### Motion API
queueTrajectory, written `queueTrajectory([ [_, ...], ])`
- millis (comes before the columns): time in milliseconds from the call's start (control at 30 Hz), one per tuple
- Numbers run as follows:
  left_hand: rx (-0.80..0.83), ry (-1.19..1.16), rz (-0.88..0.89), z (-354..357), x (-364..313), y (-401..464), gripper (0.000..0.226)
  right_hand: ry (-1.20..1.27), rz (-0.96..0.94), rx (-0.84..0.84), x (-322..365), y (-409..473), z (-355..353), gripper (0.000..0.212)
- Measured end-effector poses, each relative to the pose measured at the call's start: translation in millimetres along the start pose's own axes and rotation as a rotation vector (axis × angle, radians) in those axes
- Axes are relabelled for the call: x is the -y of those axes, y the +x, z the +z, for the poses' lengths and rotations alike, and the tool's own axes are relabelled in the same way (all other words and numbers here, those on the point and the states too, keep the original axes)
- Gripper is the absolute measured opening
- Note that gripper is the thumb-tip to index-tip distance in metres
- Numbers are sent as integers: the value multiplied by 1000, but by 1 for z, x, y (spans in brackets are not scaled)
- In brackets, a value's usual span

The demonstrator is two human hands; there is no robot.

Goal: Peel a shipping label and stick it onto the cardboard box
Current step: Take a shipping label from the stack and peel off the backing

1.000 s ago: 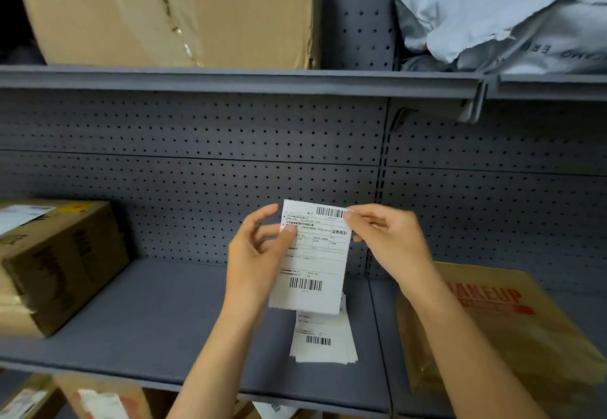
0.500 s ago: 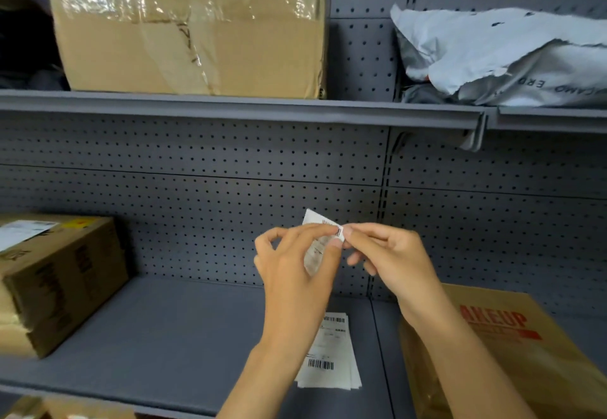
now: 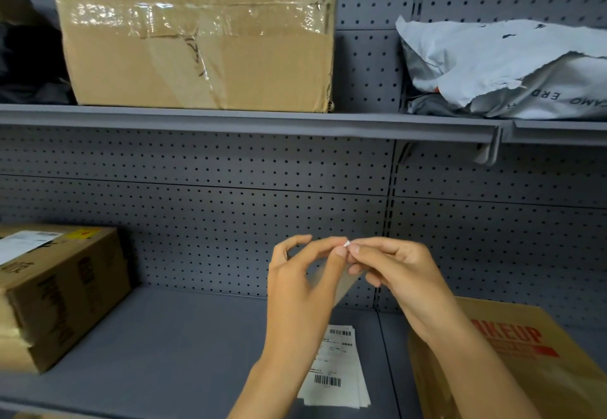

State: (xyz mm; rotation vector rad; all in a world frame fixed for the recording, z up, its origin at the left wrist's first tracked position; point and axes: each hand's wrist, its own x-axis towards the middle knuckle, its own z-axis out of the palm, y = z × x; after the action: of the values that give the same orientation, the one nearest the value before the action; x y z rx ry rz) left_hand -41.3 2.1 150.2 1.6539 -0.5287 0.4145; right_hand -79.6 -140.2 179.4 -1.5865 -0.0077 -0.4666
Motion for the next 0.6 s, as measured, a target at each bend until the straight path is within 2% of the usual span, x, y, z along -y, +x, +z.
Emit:
queueTrajectory([
  [600, 23, -14, 2, 0, 0, -5, 13, 24, -12, -41, -9, 3, 6, 11],
])
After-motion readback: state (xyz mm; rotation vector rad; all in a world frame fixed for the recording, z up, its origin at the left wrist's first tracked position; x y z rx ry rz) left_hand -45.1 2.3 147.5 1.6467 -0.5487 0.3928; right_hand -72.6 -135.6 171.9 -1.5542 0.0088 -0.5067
